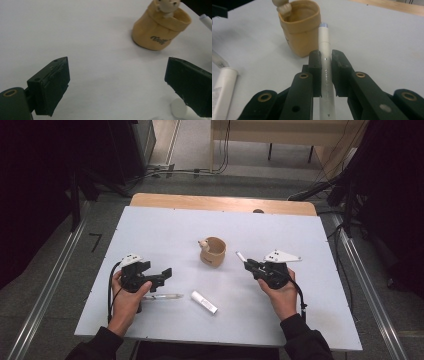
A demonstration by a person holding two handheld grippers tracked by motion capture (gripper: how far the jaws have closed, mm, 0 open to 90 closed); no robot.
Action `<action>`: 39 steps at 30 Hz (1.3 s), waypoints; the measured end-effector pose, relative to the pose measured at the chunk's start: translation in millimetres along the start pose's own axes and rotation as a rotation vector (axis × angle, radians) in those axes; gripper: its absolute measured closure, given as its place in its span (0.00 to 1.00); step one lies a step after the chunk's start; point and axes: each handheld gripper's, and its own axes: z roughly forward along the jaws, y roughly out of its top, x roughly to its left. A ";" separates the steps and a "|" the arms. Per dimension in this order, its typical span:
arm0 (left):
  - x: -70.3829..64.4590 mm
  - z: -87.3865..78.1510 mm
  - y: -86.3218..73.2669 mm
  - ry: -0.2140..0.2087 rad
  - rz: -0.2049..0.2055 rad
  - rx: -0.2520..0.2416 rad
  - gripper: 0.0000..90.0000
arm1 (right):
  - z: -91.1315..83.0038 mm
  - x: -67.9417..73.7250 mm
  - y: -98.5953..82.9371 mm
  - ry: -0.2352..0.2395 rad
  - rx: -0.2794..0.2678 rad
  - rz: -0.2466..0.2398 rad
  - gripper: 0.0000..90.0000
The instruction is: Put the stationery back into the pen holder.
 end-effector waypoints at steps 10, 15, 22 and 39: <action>-36.3 19.0 8.9 -0.115 0.032 0.033 0.10 | 6.0 16.3 15.5 0.053 -0.037 -0.026 0.86; -51.1 29.7 11.6 -0.160 0.035 0.047 0.10 | 12.0 22.6 21.2 0.076 -0.042 -0.023 0.86; -70.5 43.1 12.0 -0.229 0.025 0.077 0.10 | 19.2 31.1 26.2 0.102 -0.046 -0.031 0.86; -90.6 59.9 15.9 -0.279 0.025 0.089 0.11 | 28.6 40.9 33.1 0.129 -0.054 -0.039 0.86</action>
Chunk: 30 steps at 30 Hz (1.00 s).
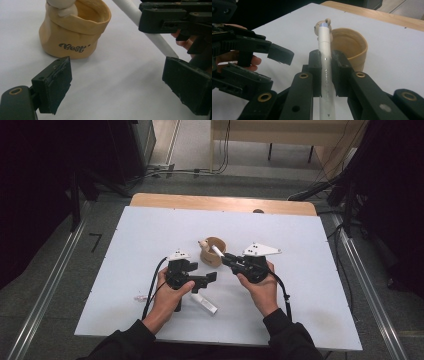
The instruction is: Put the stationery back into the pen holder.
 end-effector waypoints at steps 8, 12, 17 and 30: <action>-7.8 5.5 1.8 -0.035 0.005 -0.014 0.19 | 5.8 5.9 3.1 0.014 -0.010 -0.011 0.86; -8.6 8.9 2.2 -0.058 -0.014 -0.021 0.25 | 7.8 8.8 4.2 0.026 -0.019 -0.007 0.86; -8.6 12.3 2.3 -0.083 -0.037 -0.028 0.31 | 9.0 10.7 5.4 0.038 -0.033 0.005 0.86; -4.9 17.8 2.8 -0.155 -0.077 -0.021 0.52 | 15.6 14.3 3.4 0.073 -0.037 0.038 0.86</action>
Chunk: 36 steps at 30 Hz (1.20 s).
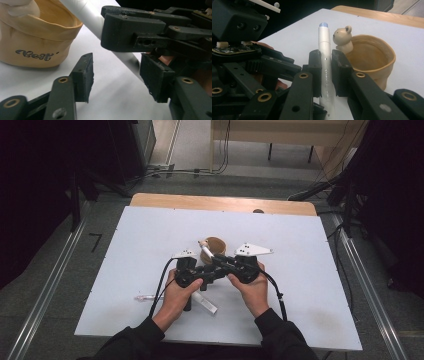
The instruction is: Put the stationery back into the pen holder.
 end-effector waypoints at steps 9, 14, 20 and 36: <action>2.5 -1.2 1.9 -0.038 -0.039 -0.017 0.70 | 0.6 1.1 0.2 0.019 -0.013 0.022 0.86; 3.0 -1.6 2.3 -0.048 -0.048 -0.025 0.79 | 0.0 3.7 1.2 0.028 -0.019 0.024 0.86; 6.4 -3.3 3.4 -0.043 -0.056 -0.034 0.86 | -2.7 3.9 3.0 0.029 -0.031 0.022 0.86; 6.6 -6.6 4.5 -0.033 -0.021 -0.045 0.89 | -4.9 6.9 5.0 0.025 -0.038 0.007 0.83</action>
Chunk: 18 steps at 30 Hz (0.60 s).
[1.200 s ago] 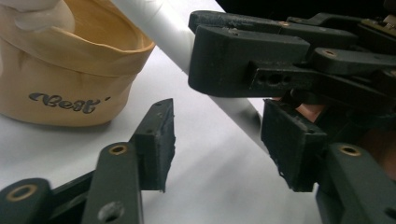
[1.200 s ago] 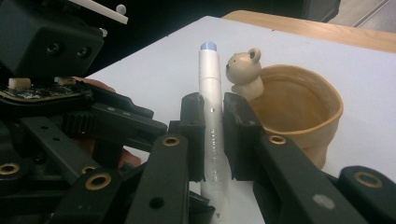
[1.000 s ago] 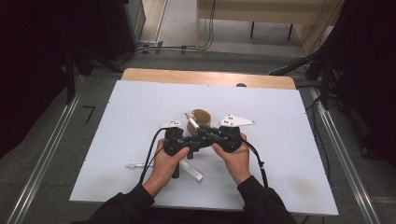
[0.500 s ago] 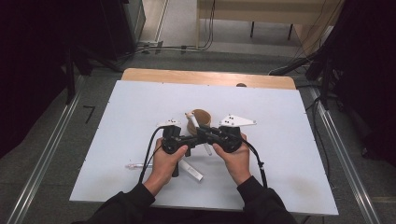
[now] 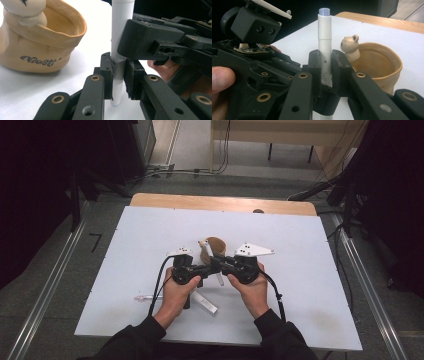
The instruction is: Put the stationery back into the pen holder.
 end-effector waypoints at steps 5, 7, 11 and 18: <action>2.0 -1.6 1.1 -0.003 -0.003 -0.003 0.89 | -4.1 0.6 2.5 -0.005 -0.024 -0.008 0.74; 3.0 -3.9 2.3 0.003 -0.003 -0.014 0.89 | -6.2 -1.3 3.3 -0.004 -0.027 -0.002 0.71; 4.7 -6.7 3.9 0.014 0.003 -0.028 0.89 | -9.4 -5.2 2.7 -0.014 -0.017 0.010 0.65; 8.8 -11.4 7.3 0.031 0.004 -0.047 0.88 | -16.9 -12.6 -1.8 -0.047 0.002 0.008 0.49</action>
